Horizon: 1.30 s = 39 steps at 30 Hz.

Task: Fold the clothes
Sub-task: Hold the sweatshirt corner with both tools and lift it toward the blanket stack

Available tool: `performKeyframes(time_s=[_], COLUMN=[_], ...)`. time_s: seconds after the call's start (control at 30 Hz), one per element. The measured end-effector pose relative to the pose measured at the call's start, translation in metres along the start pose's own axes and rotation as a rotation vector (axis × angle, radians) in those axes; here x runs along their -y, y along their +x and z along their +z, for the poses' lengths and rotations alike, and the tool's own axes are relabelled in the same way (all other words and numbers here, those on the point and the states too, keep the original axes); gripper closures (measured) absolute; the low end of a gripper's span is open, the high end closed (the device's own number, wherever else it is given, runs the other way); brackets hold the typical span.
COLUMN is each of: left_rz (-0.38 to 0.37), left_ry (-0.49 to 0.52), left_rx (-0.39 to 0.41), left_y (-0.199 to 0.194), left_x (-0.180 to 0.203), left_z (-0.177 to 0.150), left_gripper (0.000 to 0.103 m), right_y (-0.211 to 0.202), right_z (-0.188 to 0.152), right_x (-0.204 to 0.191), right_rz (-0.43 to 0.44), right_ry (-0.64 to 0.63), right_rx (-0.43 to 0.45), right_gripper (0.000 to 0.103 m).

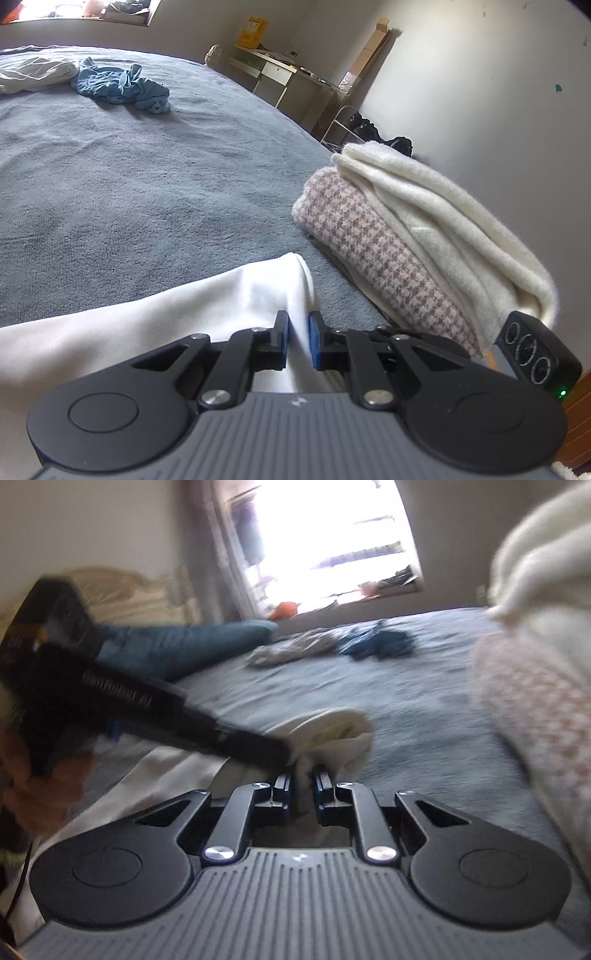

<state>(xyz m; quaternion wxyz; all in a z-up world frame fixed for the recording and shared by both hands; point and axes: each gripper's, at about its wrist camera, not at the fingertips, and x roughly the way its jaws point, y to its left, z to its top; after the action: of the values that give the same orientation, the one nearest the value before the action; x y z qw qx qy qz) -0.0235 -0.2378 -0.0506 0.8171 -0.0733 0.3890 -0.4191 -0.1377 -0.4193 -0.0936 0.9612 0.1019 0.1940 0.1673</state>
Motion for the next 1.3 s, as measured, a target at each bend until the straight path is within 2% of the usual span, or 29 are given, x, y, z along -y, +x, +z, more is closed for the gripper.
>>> performKeyframes(time_s=[0.13, 0.23, 0.37, 0.43, 0.47, 0.5, 0.63, 0.7, 0.77, 0.9, 1.1, 1.3], left_rz=[-0.002, -0.012, -0.010, -0.010, -0.011, -0.012, -0.014, -0.018, -0.020, -0.024, -0.012, -0.034], left_ry=[-0.012, -0.028, -0.029, -0.030, -0.031, -0.032, -0.033, -0.032, -0.030, -0.027, -0.027, -0.029], left_rx=[-0.004, 0.002, 0.000, 0.001, 0.001, 0.002, 0.004, 0.002, 0.001, -0.006, -0.018, -0.030], left_y=[0.001, -0.002, -0.003, -0.004, -0.005, -0.005, -0.006, -0.006, -0.004, 0.001, 0.007, 0.011], left_x=[-0.003, -0.005, -0.007, -0.008, -0.008, -0.008, -0.008, -0.008, -0.008, -0.005, -0.006, -0.004], left_z=[-0.001, 0.000, 0.000, 0.000, 0.000, 0.000, 0.000, -0.001, -0.001, -0.001, -0.001, 0.004], left_gripper=[0.091, 0.091, 0.090, 0.090, 0.090, 0.090, 0.090, 0.090, 0.090, 0.090, 0.090, 0.090], right_y=[0.008, -0.002, -0.021, -0.020, -0.019, -0.019, -0.024, -0.024, -0.021, -0.002, 0.023, 0.008], right_z=[0.001, 0.001, -0.006, -0.007, -0.007, -0.007, -0.006, -0.005, -0.002, 0.005, 0.009, 0.003], right_x=[0.012, 0.017, 0.025, 0.027, 0.026, 0.026, 0.026, 0.026, 0.024, 0.024, 0.015, 0.009], right_rz=[0.092, 0.096, 0.056, 0.041, 0.029, 0.016, -0.050, -0.073, -0.082, -0.049, 0.006, 0.027], right_ry=[0.061, 0.092, 0.146, 0.165, 0.169, 0.171, 0.171, 0.165, 0.146, 0.094, -0.003, -0.055], right_rx=[-0.069, -0.036, 0.019, 0.007, 0.000, 0.000, 0.046, 0.064, 0.075, 0.035, -0.061, -0.057], right_gripper=[0.090, 0.088, 0.086, 0.080, 0.071, 0.069, 0.069, 0.070, 0.074, 0.095, 0.097, 0.093])
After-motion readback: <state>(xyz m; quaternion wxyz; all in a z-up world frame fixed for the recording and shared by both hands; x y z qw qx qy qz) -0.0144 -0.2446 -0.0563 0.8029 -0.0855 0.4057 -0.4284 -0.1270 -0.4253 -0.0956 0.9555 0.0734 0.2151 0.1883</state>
